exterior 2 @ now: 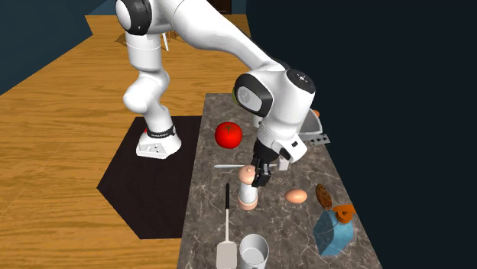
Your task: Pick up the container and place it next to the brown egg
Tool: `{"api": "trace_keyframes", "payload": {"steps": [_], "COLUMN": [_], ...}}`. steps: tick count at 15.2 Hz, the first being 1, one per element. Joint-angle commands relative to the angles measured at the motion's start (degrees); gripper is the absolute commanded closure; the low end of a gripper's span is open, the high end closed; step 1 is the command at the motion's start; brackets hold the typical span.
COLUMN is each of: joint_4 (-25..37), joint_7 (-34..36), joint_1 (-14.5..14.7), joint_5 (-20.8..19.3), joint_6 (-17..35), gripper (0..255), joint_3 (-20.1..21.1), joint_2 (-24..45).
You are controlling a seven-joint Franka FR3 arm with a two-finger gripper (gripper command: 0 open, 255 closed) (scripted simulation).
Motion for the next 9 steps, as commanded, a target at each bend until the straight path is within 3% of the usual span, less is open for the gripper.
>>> {"api": "trace_keyframes", "payload": {"steps": [1,9], "joint_4": [0.0,2.3], "joint_7": [0.0,0.1], "joint_1": [0.0,0.2], "joint_5": [0.0,-0.6], "joint_6": [0.0,-3.5], "gripper": [255,255], "joint_3": [0.0,-0.2], "joint_2": [0.0,-1.3]}}
